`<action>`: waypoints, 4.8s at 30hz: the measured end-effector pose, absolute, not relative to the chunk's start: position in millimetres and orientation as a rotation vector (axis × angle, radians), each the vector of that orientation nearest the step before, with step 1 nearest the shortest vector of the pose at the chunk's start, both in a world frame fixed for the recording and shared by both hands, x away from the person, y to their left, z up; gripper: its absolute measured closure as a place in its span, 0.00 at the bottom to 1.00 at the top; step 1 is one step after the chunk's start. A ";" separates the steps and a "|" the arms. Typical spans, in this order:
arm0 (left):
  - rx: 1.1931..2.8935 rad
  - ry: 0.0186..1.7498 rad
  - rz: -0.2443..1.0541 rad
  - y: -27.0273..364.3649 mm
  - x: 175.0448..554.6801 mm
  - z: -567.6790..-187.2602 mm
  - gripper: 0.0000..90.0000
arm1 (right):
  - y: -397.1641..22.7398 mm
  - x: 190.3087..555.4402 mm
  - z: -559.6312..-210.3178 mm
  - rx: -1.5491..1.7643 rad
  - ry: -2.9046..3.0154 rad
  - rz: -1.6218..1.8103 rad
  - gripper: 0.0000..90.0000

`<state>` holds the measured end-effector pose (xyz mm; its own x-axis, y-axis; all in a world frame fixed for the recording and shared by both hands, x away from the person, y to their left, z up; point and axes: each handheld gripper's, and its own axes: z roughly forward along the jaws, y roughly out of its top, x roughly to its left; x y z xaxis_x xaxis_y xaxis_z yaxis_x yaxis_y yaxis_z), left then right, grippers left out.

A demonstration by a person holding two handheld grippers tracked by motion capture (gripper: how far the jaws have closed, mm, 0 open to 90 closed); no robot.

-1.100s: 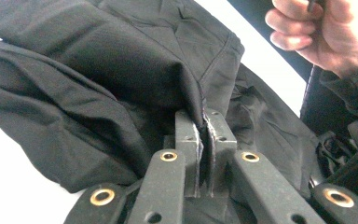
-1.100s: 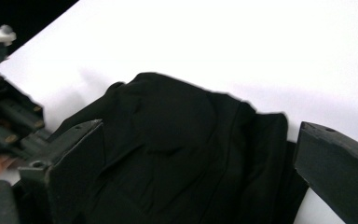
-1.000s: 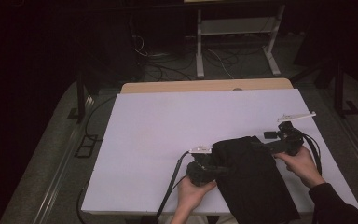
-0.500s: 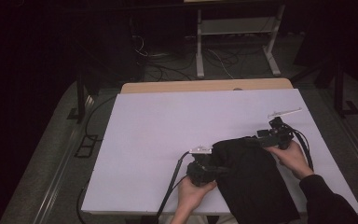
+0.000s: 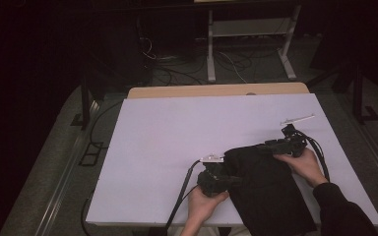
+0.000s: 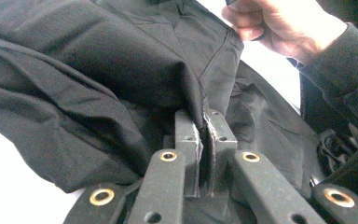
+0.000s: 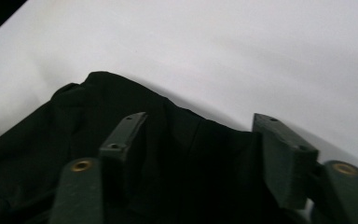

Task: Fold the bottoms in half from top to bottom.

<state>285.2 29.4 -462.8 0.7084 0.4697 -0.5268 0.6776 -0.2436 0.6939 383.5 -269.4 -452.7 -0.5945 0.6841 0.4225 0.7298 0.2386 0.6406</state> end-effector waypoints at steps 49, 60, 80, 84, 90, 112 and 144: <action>1.861 0.894 -0.144 35.1 280.9 -453.3 0.54 | -277.0 328.3 -416.6 -1.289 -2.180 -1.485 0.92; 1.848 0.883 -0.191 37.3 287.0 -451.7 0.42 | -284.7 306.9 -408.6 -1.299 -2.194 -1.505 0.92; 1.738 0.882 -0.088 51.4 305.3 -435.0 0.30 | -302.3 268.8 -418.7 -1.287 -2.180 -1.521 0.92; 1.744 0.880 -0.055 51.1 307.2 -435.5 0.23 | -303.1 263.6 -421.2 -1.260 -2.186 -1.497 0.92; 1.753 0.859 -0.012 50.6 307.4 -435.7 0.17 | -302.9 255.6 -424.6 -1.216 -2.226 -1.468 0.92; 1.752 0.859 0.007 49.2 308.5 -436.9 0.15 | -303.6 245.8 -439.9 -1.143 -2.353 -1.210 0.83; 1.765 0.850 0.020 52.6 306.6 -435.1 0.15 | -299.0 307.9 -394.9 -1.140 -2.456 -1.426 0.93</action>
<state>306.6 52.6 -435.1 0.7405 0.5482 -0.3887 0.5293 -0.1195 0.8400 307.9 -299.0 -394.9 -0.7195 0.5593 0.4116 0.6349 0.2895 0.7163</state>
